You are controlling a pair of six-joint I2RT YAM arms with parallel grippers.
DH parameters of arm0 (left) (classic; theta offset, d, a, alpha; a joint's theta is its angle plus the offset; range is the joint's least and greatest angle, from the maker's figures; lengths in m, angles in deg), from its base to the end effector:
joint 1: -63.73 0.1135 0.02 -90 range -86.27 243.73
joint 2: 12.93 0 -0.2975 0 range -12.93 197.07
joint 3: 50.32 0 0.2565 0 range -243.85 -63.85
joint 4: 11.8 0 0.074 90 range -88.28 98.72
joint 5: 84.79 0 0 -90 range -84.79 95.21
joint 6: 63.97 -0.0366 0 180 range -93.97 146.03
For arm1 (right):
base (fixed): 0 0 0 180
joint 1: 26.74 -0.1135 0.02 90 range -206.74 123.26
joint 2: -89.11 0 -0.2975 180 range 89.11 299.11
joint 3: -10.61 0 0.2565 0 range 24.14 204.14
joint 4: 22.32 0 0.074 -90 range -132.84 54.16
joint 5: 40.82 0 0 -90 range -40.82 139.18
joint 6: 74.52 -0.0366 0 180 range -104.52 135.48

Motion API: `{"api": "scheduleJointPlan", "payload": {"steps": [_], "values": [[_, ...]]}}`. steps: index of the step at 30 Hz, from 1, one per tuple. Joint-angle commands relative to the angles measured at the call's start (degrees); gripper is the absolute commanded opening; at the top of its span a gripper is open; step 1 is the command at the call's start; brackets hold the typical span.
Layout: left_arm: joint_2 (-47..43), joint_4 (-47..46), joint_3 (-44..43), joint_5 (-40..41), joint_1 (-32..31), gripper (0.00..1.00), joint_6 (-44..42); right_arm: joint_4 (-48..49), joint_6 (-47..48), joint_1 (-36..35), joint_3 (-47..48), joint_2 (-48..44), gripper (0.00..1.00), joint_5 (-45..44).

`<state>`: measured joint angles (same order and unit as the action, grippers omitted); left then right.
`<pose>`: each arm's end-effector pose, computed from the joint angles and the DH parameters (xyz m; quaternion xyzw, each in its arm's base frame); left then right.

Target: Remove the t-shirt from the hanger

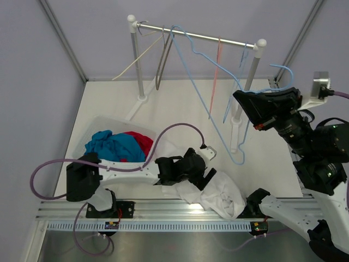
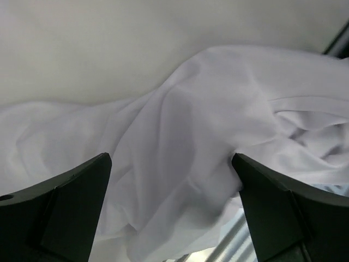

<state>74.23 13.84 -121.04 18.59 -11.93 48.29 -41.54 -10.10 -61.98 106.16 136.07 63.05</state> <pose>0.0906 -0.3202 0.2646 0.3655 0.8321 -0.2343 0.3451 0.0620 0.0545 0.5770 -0.1461 0.4905 0.4863 0.7082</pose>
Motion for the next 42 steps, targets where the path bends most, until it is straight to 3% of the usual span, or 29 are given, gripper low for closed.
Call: {"api": "scheduleJointPlan", "payload": {"steps": [1,8,10,11,12,14,15,20,21,24,28,31,32,34,35,39,42], "values": [[4.8,3.3,-1.1,10.6,-0.2,0.99,3.2,-1.7,4.0,-0.3,-1.1,-3.1,0.00,-4.5],[19.6,6.5,-7.8,9.0,0.0,0.99,2.3,-3.4,3.9,-0.4,-3.1,-8.4,0.00,-2.6],[19.9,6.4,-7.2,8.2,0.0,0.87,3.0,-4.7,4.2,-0.3,-3.1,-9.4,0.00,-3.5],[19.4,6.4,-6.5,7.5,-0.1,0.78,3.3,-4.9,4.4,-0.4,-3.1,-10.0,0.00,-3.7],[18.4,6.3,-5.7,7.2,0.0,0.48,3.7,-5.3,4.6,-0.3,-3.2,-10.3,0.00,-3.8],[13.5,6.4,-2.5,7.5,-0.1,0.04,5.5,-5.3,4.6,-0.3,-3.5,-11.1,0.00,-3.9],[10.5,6.2,-1.1,7.9,-0.5,0.00,6.4,-5.2,4.7,-0.4,-3.6,-11.3,0.00,-4.5],[-13.2,7.2,4.5,13.6,-1.2,0.00,7.6,-5.3,4.6,-0.3,-5.1,-12.1,0.00,-6.0],[-20.6,9.6,3.8,14.6,-1.0,0.00,7.4,-5.2,4.4,-0.3,-5.4,-12.1,0.00,-6.6],[-32.0,14.8,-0.9,18.5,-0.6,0.00,5.3,-4.9,3.9,-0.3,-6.4,-12.7,0.00,-7.4],[-39.0,20.3,-9.6,26.3,0.7,0.00,-0.5,-4.2,3.1,-0.3,-7.6,-13.6,0.00,-7.3],[-40.6,22.9,-15.5,29.3,7.3,0.00,-6.1,-3.4,2.4,-0.3,-7.9,-14.0,0.00,-6.5],[-40.6,23.9,-17.0,28.1,13.5,0.00,-7.2,-3.4,2.2,-0.3,-7.9,-13.8,0.00,-6.0],[-40.8,24.2,-19.6,24.6,20.0,0.00,-9.8,-3.6,2.0,-0.4,-7.8,-13.5,0.00,-5.6],[-40.9,24.1,-19.8,24.1,25.4,0.00,-10.1,-3.6,1.9,-0.3,-7.8,-13.5,0.00,-5.4],[-40.8,22.3,-17.4,24.3,37.0,0.00,-10.8,-3.7,1.4,-0.3,-8.4,-13.7,0.00,-5.2],[-40.4,20.9,-13.8,16.1,48.0,0.00,-8.0,-4.0,1.1,-0.3,-8.4,-13.5,0.00,-4.4]]}}
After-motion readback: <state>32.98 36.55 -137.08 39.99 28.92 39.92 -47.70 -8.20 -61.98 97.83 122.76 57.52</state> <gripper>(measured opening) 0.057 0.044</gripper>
